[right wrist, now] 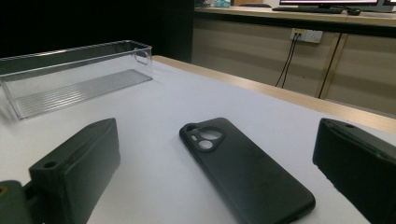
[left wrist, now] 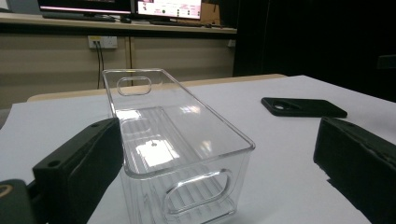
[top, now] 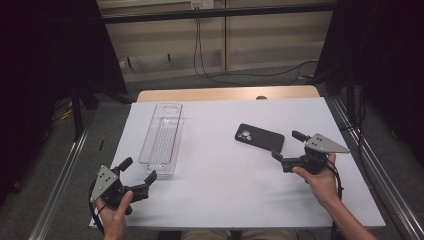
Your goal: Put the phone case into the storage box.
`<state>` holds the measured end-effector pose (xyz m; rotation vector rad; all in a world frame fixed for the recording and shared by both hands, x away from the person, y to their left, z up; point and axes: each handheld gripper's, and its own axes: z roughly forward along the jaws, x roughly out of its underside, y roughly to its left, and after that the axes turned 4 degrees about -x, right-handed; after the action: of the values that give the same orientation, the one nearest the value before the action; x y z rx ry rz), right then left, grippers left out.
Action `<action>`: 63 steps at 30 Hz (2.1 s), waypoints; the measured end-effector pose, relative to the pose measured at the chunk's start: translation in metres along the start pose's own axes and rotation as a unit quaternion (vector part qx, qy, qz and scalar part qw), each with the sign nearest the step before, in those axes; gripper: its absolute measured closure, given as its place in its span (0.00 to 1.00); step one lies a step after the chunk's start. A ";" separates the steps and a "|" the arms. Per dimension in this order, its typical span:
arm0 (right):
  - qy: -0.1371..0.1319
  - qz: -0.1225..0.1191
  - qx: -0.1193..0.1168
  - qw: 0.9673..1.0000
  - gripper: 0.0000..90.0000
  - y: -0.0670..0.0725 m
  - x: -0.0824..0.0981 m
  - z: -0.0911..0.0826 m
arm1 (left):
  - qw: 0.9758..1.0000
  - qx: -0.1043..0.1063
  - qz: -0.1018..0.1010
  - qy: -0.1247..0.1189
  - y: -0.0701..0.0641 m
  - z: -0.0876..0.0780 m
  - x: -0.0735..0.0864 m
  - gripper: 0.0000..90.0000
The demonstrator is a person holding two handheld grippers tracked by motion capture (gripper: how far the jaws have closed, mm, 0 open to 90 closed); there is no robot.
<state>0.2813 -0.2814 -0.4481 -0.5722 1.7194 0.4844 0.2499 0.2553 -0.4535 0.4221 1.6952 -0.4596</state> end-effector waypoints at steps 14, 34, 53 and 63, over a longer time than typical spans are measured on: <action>0.005 0.002 0.000 1.000 0.01 -0.015 -0.016 0.030 | 1.000 0.016 0.001 0.006 -0.004 0.001 0.000 0.02; 0.019 -0.005 -0.004 1.000 0.01 -0.027 -0.035 0.074 | 1.000 0.012 0.002 0.006 -0.001 0.001 0.001 0.02; 0.017 0.011 0.018 1.000 0.01 -0.049 -0.040 0.111 | 1.000 0.016 0.001 0.008 0.000 0.001 0.001 0.02; 0.048 0.026 0.007 0.998 0.03 -0.059 -0.042 0.124 | 1.000 0.012 0.003 0.009 -0.002 0.002 0.002 0.02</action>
<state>0.4202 -0.2490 -0.4347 -0.5504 1.8310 0.4887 0.2508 0.2527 -0.4554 0.4504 1.7074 -0.4734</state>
